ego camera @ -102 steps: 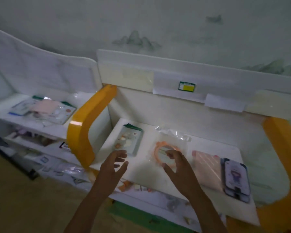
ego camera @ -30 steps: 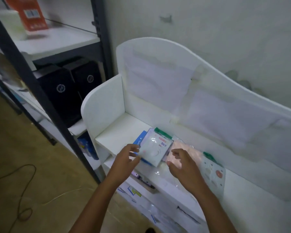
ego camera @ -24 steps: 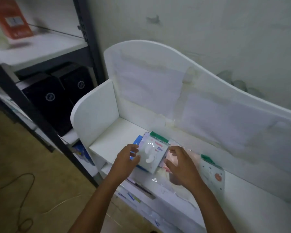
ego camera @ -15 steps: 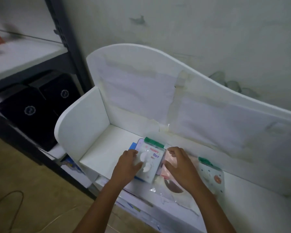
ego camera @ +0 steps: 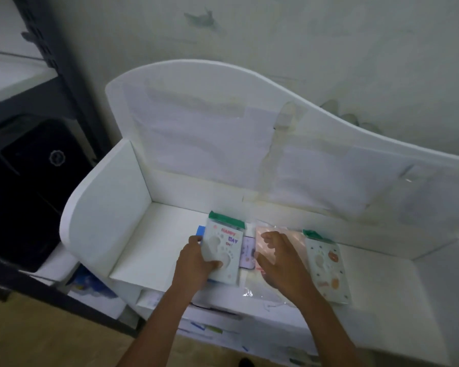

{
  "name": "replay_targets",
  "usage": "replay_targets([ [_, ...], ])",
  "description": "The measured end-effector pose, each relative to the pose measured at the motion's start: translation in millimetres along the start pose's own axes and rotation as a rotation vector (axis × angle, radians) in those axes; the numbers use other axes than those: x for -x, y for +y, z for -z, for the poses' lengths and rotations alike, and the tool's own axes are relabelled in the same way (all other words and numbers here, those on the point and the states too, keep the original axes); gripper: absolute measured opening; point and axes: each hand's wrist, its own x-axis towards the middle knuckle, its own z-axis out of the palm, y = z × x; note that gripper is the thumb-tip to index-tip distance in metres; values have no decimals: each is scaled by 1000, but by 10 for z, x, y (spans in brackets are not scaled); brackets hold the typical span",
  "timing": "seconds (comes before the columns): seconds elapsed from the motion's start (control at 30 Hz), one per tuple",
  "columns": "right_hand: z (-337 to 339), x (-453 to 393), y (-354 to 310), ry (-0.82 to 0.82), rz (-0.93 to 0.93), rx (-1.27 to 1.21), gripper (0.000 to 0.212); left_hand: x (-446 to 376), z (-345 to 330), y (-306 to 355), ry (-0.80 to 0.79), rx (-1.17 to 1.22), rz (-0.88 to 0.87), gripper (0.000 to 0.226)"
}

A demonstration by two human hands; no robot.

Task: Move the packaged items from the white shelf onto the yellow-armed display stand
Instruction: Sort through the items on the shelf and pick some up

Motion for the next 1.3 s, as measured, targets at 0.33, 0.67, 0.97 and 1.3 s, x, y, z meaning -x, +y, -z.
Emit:
replay_targets([
  [0.33,-280,-19,-228,-79,-124,19,38,-46,761,-458,145,614,84,30],
  [0.67,-797,-244,-612,-95,-220,353,72,151,1066,-633,150,927,104,29],
  [0.97,-961,-343,-638,-79,-274,287,97,220,1087,-632,162,901,115,32],
  [1.3,-846,-271,-567,-71,-355,-266,47,245,1118,-566,167,889,85,35],
])
